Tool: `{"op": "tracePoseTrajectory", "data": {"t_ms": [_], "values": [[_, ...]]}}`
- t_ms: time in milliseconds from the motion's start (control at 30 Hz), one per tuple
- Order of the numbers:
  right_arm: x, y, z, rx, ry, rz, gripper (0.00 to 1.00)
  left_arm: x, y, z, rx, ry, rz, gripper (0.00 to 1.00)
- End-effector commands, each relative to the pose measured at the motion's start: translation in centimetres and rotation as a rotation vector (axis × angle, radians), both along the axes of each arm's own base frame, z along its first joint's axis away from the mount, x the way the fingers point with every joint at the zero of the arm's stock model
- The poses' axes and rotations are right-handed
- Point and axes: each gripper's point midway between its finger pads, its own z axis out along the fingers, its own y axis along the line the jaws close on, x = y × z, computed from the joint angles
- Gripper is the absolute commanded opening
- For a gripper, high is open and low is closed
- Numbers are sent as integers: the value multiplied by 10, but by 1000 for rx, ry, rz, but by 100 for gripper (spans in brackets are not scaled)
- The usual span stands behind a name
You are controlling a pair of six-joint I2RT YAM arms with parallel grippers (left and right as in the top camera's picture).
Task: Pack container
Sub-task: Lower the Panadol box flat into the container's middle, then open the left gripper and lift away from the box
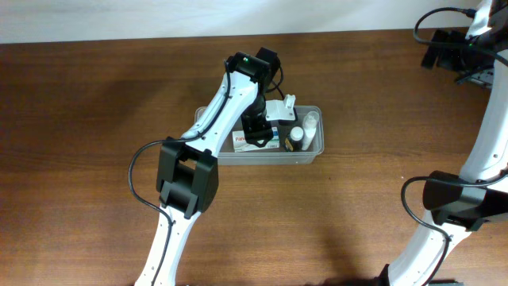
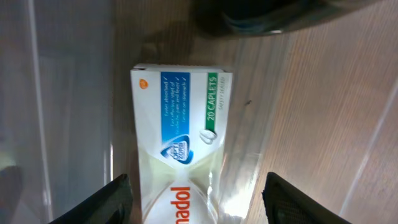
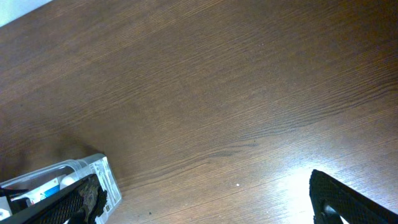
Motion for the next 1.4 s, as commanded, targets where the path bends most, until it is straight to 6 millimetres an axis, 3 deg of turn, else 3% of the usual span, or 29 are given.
{"op": "tracePoseTrajectory", "data": {"t_ms": [0, 400, 600, 833, 867, 900, 1033, 1200, 1367], "values": [[-7, 1, 18, -9, -42, -5, 98, -1, -1, -3, -10, 11, -6, 69], [-7, 1, 18, -9, -42, -6, 98, -10, -7, 5, -6, 16, -25, 69], [-7, 1, 18, -9, -42, -6, 98, -10, -12, 35, -20, -55, -44, 69], [-7, 1, 18, -9, -42, -6, 98, -11, -11, 105, -93, -188, -40, 70], [-7, 1, 18, -9, -42, -6, 98, -12, -11, 114, -104, -206, -26, 76], [-7, 1, 18, -9, -42, -5, 98, -11, -10, 128, -116, -236, -3, 100], [-7, 1, 18, -9, -42, -5, 98, -9, 4, 180, -134, -369, 128, 99], [-7, 1, 18, -9, -43, -6, 98, -7, 36, 254, -164, -581, 370, 100], [-7, 1, 18, -9, -42, -6, 98, -22, 96, 332, -251, -757, 760, 100]]}}
